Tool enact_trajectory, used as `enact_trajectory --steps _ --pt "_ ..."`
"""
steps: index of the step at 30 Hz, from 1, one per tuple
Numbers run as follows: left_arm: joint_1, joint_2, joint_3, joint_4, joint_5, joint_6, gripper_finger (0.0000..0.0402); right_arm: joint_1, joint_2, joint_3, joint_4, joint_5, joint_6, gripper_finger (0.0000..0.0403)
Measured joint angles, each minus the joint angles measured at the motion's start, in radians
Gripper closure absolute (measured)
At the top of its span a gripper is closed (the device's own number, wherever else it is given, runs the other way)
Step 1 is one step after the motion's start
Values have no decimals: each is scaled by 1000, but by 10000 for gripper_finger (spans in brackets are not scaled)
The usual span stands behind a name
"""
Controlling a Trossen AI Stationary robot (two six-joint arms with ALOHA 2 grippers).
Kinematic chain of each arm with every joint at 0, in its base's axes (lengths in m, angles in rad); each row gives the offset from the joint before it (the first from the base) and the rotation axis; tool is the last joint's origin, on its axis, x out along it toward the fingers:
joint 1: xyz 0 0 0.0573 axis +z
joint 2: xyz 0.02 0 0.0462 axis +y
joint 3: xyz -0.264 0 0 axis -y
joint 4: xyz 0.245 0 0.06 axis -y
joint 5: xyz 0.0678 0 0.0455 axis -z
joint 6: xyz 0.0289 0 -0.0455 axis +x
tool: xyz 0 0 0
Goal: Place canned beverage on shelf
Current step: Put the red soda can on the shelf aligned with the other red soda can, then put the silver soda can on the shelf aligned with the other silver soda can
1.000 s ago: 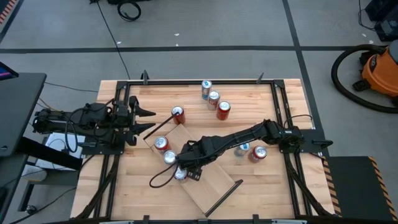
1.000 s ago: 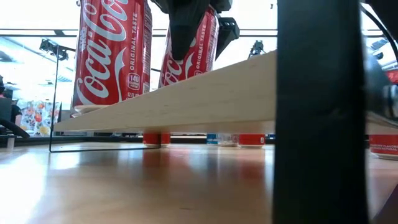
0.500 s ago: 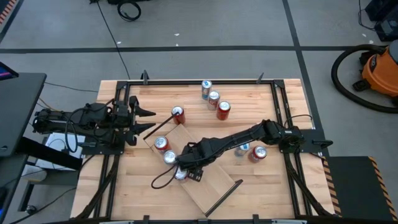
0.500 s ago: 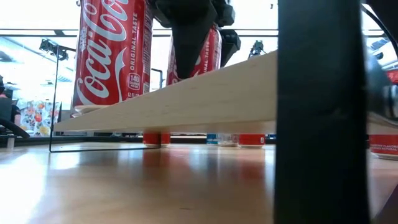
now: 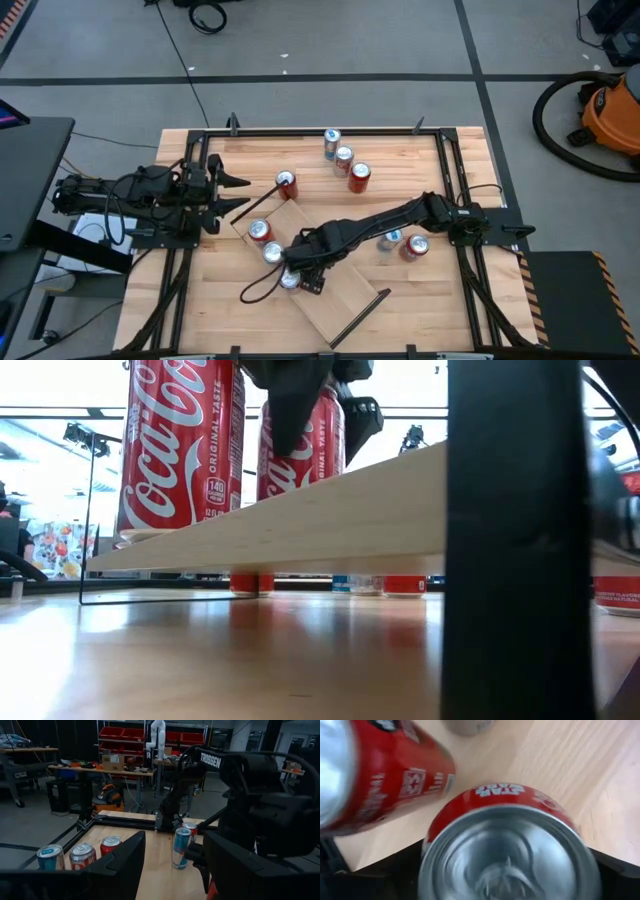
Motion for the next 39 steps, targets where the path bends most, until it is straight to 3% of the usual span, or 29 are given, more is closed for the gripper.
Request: enact_trajectory --steps 15,22,29,39 --pt "0 0 0 0 0 0 191 -16 -80 55 -89 27 22 32" --pt "0 0 0 0 0 0 191 -26 -165 55 -96 124 19 32" --pt "0 0 0 0 0 -4 191 -69 -194 50 -243 261 -1 32" --pt "0 4 0 0 0 -22 191 -196 -201 -37 -241 306 -174 45"
